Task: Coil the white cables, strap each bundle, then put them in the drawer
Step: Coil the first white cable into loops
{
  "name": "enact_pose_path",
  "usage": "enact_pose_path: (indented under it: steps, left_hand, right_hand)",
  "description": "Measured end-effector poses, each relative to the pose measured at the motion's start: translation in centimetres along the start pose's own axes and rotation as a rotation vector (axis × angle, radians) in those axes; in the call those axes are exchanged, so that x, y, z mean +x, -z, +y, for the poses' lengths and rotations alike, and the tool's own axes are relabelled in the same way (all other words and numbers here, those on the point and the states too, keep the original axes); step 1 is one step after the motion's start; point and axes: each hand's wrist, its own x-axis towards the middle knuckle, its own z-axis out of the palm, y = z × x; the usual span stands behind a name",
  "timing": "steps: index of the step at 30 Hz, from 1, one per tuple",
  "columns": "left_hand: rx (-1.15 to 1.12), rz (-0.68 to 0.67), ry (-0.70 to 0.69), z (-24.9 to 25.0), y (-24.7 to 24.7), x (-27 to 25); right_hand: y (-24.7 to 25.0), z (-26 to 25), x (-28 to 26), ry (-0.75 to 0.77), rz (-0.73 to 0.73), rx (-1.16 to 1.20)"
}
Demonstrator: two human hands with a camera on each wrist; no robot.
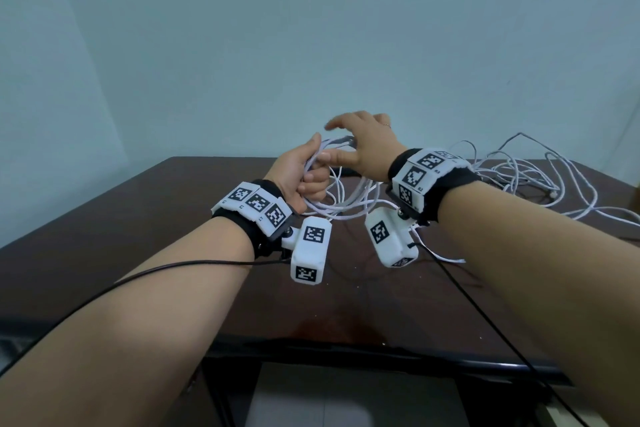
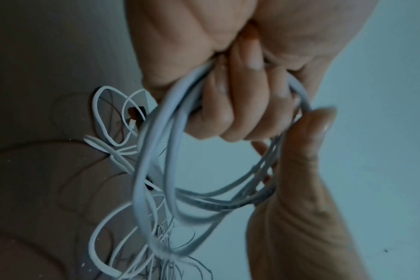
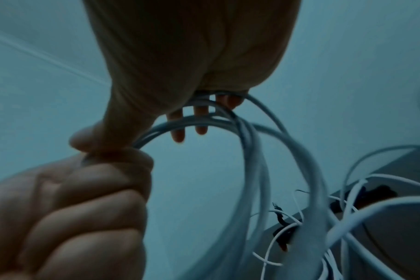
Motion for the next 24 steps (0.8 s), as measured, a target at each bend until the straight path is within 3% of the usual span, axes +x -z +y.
enact_pose_path:
  steps: [4, 16, 22, 24]
  left_hand:
    - [-0.036, 0.0, 0.023, 0.4, -0.2, -0.3]
    - [-0.077, -0.061, 0.052, 0.5, 0.1, -0.1]
    - [-0.143, 0.182, -0.029, 0.2, -0.8, -0.4]
    - [-0.232, 0.251, -0.063, 0.3, -0.7, -0.5]
  right_hand:
    - [0.3, 0.2, -0.8, -0.101, -0.124, 0.371]
    - [-0.1, -0.6, -0.3, -0.157, 0.013, 0.281]
    - [0.1, -0.1, -1.1, -0.215, -0.04, 0.545]
    - [0.3, 0.5, -1.6, -0.252, -0.071, 0.472]
